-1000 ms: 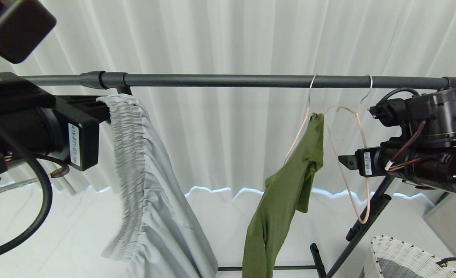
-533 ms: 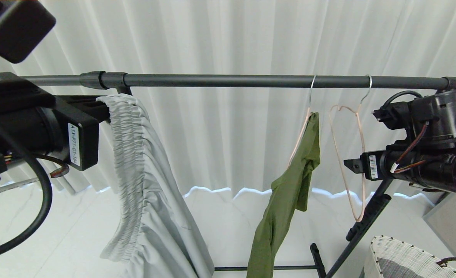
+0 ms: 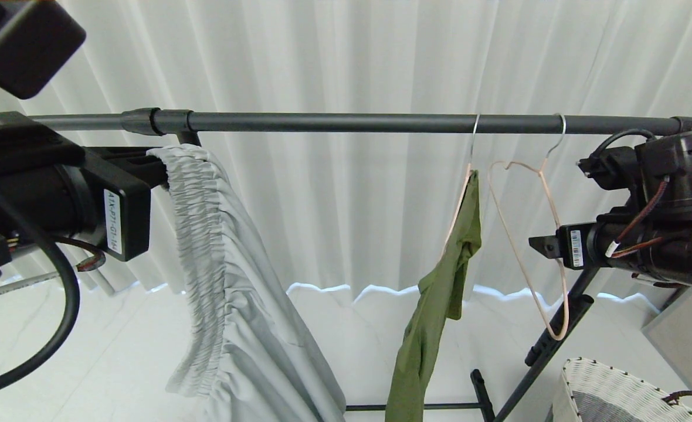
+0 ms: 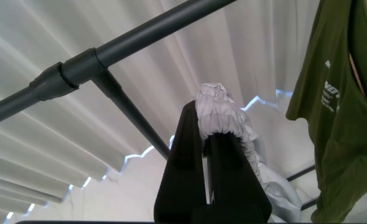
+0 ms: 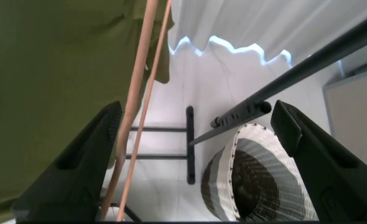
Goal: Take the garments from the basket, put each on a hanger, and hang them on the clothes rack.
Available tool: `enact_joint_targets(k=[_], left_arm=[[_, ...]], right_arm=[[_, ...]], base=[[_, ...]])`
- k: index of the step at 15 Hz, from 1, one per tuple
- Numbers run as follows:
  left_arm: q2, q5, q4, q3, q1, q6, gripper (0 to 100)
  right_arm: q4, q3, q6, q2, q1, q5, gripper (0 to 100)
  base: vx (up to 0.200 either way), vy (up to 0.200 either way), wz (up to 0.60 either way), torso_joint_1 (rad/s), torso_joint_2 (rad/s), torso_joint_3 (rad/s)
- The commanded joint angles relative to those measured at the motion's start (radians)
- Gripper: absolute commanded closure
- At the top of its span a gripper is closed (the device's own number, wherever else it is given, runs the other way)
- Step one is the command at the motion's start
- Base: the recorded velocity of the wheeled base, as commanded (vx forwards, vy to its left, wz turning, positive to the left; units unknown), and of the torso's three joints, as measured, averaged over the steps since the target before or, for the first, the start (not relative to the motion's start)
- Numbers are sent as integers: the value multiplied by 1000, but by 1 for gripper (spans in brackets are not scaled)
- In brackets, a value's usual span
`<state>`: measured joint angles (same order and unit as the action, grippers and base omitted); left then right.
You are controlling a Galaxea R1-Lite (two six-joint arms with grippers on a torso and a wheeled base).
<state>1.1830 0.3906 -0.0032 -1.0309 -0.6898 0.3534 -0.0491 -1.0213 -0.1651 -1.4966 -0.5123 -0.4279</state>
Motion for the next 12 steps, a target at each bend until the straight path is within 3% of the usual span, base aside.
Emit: enact_joint_targets(k=[1, 12], left_arm=[[0, 1, -1, 0, -1, -1, 100], [-6, 1, -1, 0, 1, -5, 100]], right_arm=[[-6, -17, 1, -2, -14, 0, 0], [-8, -25, -53, -63, -34, 0, 0]], base=[[0, 0, 0, 0, 0, 0], [0, 0, 0, 0, 0, 0]])
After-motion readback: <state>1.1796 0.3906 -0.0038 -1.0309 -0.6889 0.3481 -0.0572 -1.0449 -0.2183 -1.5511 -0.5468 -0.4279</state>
